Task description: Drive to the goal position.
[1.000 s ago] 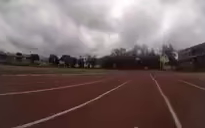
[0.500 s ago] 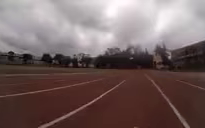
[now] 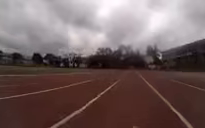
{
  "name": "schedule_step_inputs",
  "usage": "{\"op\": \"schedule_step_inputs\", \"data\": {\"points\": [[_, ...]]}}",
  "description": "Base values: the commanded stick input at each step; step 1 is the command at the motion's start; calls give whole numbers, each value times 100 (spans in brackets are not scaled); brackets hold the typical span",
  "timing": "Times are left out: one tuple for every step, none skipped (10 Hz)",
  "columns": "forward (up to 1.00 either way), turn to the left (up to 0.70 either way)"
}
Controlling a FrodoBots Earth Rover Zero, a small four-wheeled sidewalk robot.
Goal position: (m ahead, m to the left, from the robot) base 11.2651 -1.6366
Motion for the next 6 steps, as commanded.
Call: {"op": "schedule_step_inputs", "data": {"points": [[70, -35], [70, -35], [70, -35], [70, -35], [70, -35], [70, -35]]}}
